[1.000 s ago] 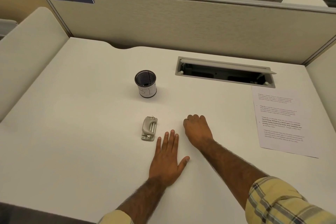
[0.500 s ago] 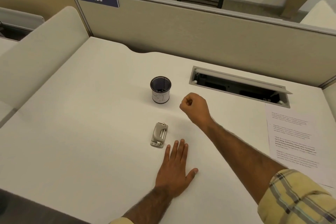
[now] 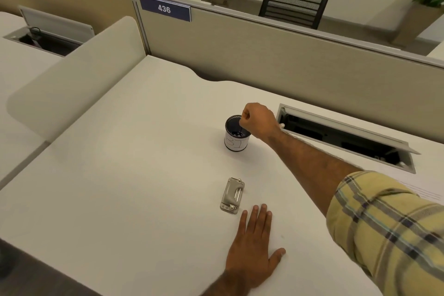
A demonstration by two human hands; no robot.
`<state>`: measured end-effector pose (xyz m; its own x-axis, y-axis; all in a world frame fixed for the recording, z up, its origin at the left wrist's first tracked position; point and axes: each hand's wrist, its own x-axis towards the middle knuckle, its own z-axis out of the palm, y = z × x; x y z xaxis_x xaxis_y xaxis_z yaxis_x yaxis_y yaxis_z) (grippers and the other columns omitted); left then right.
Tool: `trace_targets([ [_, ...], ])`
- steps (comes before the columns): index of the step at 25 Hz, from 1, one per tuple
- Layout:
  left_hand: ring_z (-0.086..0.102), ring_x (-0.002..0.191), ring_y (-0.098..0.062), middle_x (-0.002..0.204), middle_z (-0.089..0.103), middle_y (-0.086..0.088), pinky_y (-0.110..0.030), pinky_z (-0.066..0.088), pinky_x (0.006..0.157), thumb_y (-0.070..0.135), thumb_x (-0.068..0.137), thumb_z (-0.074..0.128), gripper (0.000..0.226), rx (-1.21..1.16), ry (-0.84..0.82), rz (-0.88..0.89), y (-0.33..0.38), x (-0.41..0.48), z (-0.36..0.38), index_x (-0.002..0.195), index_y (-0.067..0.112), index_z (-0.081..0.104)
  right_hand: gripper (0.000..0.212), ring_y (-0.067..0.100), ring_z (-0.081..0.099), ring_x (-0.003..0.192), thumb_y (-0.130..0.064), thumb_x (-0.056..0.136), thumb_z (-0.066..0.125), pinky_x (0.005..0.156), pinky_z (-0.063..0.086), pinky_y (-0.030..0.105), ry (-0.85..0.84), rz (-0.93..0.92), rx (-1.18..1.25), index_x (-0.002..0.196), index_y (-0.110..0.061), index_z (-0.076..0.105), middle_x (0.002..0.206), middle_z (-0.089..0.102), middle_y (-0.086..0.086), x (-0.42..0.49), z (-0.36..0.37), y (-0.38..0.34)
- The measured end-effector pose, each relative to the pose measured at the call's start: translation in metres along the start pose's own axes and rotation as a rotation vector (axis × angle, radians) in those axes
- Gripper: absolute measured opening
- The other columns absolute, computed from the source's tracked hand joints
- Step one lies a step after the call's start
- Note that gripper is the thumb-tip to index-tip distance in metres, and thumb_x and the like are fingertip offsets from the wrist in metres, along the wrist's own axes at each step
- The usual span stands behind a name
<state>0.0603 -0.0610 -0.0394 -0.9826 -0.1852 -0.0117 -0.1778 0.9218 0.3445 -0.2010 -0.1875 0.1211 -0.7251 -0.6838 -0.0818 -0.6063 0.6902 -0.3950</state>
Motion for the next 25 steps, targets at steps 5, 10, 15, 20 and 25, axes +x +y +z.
trace_targets([
  [5,0.009,0.158,-0.031,0.173,0.012,-0.011,-0.050,0.002,0.120,0.068,0.102,0.031,0.086,0.046,-0.021,-0.010,-0.001,0.000,0.003,0.163,0.009,0.020,0.012,0.030,0.064,0.086,-0.010,0.084,0.056,0.084,0.048,0.040,-0.007,-0.020,-0.126,0.087,-0.015,0.067,0.095,0.071,0.005,0.006,0.002,-0.002],
  [10,0.009,0.159,-0.031,0.173,0.010,-0.010,-0.050,0.000,0.121,0.068,0.102,0.030,0.085,0.047,-0.017,-0.011,-0.001,0.001,0.003,0.163,0.009,0.018,0.011,0.029,0.064,0.093,-0.013,0.089,0.058,0.088,0.048,0.041,0.007,-0.021,-0.141,0.091,-0.016,0.068,0.101,0.072,0.005,0.006,-0.003,0.005],
  [15,0.005,0.159,-0.030,0.173,0.007,-0.009,-0.050,-0.001,0.121,0.066,0.103,0.029,0.085,0.032,-0.032,-0.013,0.000,0.001,0.000,0.164,0.010,0.015,0.013,0.028,0.065,0.095,-0.020,0.094,0.061,0.092,0.048,0.041,-0.012,-0.044,-0.140,0.094,-0.016,0.073,0.102,0.075,0.005,0.006,-0.006,0.008],
  [20,-0.004,0.160,-0.028,0.174,-0.002,-0.008,-0.049,-0.005,0.123,0.066,0.103,0.024,0.084,0.009,-0.032,-0.010,-0.001,0.000,0.002,0.165,0.011,0.007,0.009,0.028,0.065,0.094,-0.025,0.091,0.066,0.092,0.046,0.042,-0.007,-0.086,-0.183,0.091,-0.018,0.072,0.096,0.075,0.003,0.006,-0.007,0.003],
  [25,-0.007,0.160,-0.027,0.174,-0.005,-0.007,-0.049,-0.007,0.123,0.067,0.103,0.022,0.084,-0.009,-0.035,-0.015,0.000,0.001,0.002,0.165,0.012,0.005,0.018,0.028,0.064,0.091,-0.030,0.090,0.071,0.088,0.041,0.042,0.004,-0.120,-0.271,0.078,-0.022,0.059,0.091,0.073,0.004,0.009,-0.010,-0.004],
])
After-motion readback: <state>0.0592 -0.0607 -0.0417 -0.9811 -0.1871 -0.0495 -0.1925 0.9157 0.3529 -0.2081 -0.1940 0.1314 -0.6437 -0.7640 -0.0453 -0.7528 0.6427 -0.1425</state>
